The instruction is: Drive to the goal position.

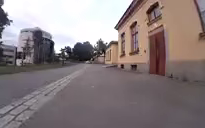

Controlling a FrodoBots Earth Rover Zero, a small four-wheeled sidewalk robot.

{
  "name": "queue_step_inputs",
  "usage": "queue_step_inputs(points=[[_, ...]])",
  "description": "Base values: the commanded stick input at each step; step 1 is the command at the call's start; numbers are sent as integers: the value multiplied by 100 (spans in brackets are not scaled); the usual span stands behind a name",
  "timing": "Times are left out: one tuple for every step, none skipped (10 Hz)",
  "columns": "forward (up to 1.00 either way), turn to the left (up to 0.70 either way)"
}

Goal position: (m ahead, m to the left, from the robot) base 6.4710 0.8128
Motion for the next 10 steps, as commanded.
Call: queue_step_inputs(points=[[45, 14], [45, 0], [45, 0], [45, 0], [45, 0], [45, 0], [45, 0], [45, 0], [45, 0], [45, 0]])
